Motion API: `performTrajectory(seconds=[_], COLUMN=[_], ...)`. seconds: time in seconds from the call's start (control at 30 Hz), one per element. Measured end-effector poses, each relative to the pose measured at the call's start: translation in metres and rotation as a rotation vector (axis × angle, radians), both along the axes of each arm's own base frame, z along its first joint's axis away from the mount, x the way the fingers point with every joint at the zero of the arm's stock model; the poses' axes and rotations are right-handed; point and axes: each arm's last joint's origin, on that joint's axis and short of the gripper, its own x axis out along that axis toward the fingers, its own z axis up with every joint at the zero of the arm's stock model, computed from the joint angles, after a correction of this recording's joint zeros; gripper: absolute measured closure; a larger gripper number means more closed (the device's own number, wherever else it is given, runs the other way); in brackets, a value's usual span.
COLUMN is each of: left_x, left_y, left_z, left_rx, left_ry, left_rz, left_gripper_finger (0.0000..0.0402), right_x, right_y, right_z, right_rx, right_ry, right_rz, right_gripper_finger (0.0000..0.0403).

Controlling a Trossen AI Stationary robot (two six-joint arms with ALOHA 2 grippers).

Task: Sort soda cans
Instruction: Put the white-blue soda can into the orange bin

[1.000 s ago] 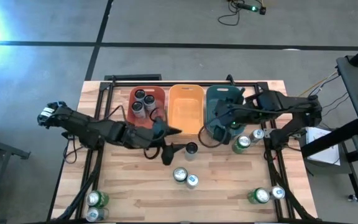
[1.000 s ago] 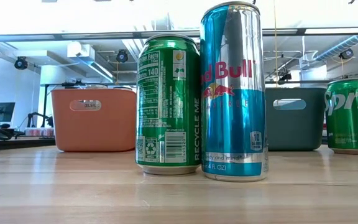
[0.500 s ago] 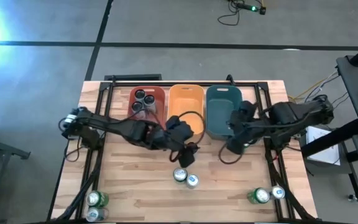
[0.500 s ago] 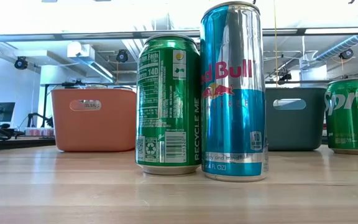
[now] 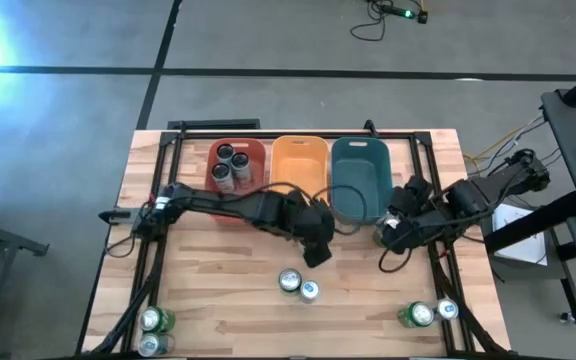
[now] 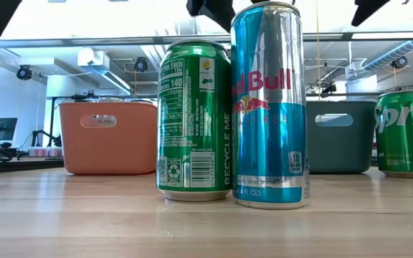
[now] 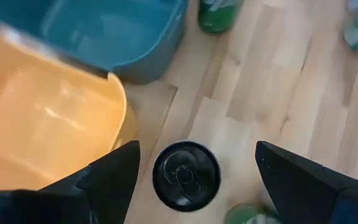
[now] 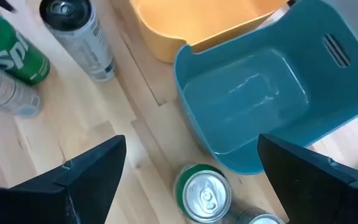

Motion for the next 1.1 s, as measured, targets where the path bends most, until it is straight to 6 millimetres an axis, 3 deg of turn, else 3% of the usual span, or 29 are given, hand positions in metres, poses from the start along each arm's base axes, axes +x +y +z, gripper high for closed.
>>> performTrajectory(seconds=[0.13,0.4,0.73,0.93,1.1], left_x=[-0.007,-0.007,-0.004,-0.003,-0.004], left_y=[-0.014,-0.012,0.013,0.015,0.018], left_z=[-0.004,-0.014,-0.051,-0.047,-0.058], left_rx=[0.041,-0.027,-0.007,-0.02,-0.005], left_ry=[0.026,-0.07,-0.016,-0.049,-0.003], left_rz=[-0.058,-0.084,-0.055,-0.061,-0.081], left_gripper_finger=[0.0098,0.0098,0.0098,0.0098,0.009], right_x=[-0.001,-0.004,-0.002,-0.002,-0.002], right_y=[0.005,0.011,0.014,0.015,0.015], right_z=[-0.006,-0.014,-0.013,-0.013,-0.013], right_rx=[-0.003,-0.027,-0.017,-0.016,-0.009], right_ry=[0.007,0.019,-0.005,-0.01,-0.015], right_rz=[0.02,0.043,0.069,0.072,0.059], right_gripper_finger=[0.0044,0.0044,0.0044,0.0044,0.0044])
